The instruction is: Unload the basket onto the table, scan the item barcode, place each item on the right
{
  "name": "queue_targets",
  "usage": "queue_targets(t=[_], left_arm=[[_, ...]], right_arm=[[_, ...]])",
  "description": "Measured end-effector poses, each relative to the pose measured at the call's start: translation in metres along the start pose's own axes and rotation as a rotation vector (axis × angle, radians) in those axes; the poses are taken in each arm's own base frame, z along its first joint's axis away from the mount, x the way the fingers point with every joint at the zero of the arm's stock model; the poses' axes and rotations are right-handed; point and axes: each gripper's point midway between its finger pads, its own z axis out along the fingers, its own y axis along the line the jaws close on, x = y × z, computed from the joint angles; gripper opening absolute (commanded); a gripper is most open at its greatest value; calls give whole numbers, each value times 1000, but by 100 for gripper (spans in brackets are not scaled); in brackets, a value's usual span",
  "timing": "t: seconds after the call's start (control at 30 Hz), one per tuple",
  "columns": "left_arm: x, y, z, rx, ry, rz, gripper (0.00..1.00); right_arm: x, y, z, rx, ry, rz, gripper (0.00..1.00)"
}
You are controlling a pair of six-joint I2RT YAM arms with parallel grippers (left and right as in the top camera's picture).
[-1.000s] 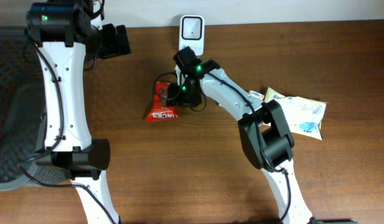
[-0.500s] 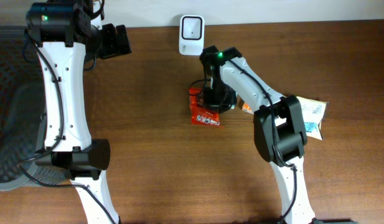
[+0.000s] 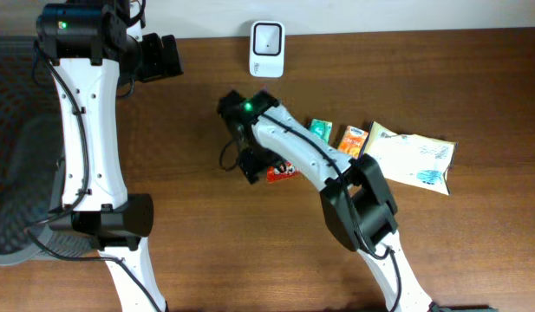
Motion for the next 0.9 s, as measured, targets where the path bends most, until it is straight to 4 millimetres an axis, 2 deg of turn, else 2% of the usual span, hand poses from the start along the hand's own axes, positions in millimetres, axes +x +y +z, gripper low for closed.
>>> queue_targets(t=[0.1,0.13,0.17,0.2,0.23,0.27,0.33,0.4,0.47,0.5,0.6,0.67,0.8,0.83,0.9], left_arm=[[0,0,0,0,0,0,99],[0,0,0,0,1,0,99],[0,0,0,0,0,0,99],[0,0,0,0,0,0,99],[0,0,0,0,0,0,99],[0,0,0,0,0,0,99],[0,0,0,0,0,0,99],[0,0,0,0,0,0,99],[0,0,0,0,0,0,99],[0,0,0,0,0,0,99],[0,0,0,0,1,0,99],[0,0,0,0,1,0,99],[0,0,0,0,0,0,99],[0,0,0,0,0,0,99],[0,0,0,0,0,0,99]], right_arm=[[2,-17,28,139,-15,24,95],[2,-20,30,157,-20,31,89],[-3,-25,30,183,-52,41,75],[-5,-28,30,203,-76,58,53],[-6,-30,32,221,-92,64,40],[-5,-32,34,231,-92,75,31],[-3,-37,35,262,-93,93,19],[-6,-38,31,260,-103,113,19],[-10,-30,23,200,-103,119,8],[-12,-22,14,148,-94,119,4],[-33,-2,-32,-69,-138,129,4],[-50,-4,-63,-293,-188,135,4],[-50,-33,-78,-767,-191,152,4],[-47,-35,-79,-852,-189,150,4],[-36,-27,-79,-1071,-178,128,4]])
